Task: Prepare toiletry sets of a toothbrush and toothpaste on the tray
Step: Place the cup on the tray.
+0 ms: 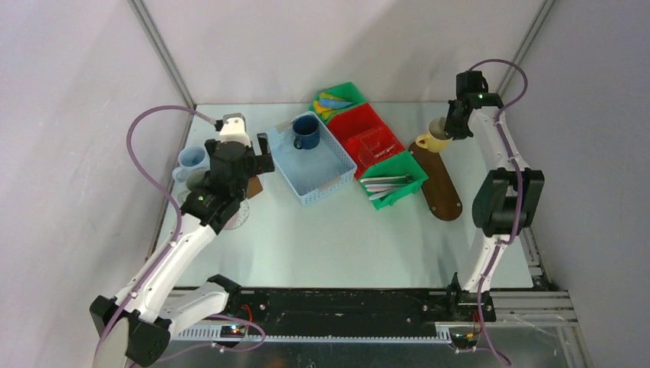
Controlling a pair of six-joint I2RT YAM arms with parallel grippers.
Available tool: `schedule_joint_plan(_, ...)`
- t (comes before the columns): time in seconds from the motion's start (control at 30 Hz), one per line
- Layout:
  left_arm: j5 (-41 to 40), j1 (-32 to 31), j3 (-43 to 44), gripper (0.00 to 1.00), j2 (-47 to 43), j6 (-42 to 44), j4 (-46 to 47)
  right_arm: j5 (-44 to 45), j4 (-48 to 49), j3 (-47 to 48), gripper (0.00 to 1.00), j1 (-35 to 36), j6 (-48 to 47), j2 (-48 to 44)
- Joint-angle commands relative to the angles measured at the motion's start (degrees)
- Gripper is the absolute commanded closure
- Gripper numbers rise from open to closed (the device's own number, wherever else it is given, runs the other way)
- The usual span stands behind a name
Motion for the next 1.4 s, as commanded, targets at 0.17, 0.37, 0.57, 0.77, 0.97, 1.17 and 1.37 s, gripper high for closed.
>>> schedule_joint_plan(0.17,-3.86,0.40,-0.65,0.00,-1.18,3.33,3.97,-4.23,-0.98,9.22,1.00,-1.51,2.36,8.97)
schedule_joint_plan(0.37,-3.72,0.39,-0.86,0.00,-0.90,3.39,4.14,-4.48,-1.56,10.23,1.00,-1.66,2.31,12.68)
schedule_joint_plan(0.57,-3.80,0.45,-1.04,0.00,-0.79,3.46,4.19,-0.99,-3.31,10.82,1.00,-2.80,2.14,15.43)
schedule_joint_plan(0.77,-3.72,0.45,-1.07,0.00,-0.87,3.46,4.29,5.15,-4.59,8.62,1.00,-4.92,1.64,16.05)
schedule_joint_plan(0.97,-3.72,0.45,-1.18,0.00,-1.00,3.37,4.40,8.00,-4.00,6.36,1.00,-7.35,1.82,14.25)
schedule_joint_plan(1.17,-3.57,0.44,-1.27,0.00,-1.03,3.31,4.52,5.55,-3.13,6.83,1.00,-9.68,1.46,12.60)
schedule_joint_plan(1.37,-3.50,0.45,-1.24,0.00,-1.05,3.24,4.57,0.94,-3.16,8.88,1.00,-8.88,1.95,11.24)
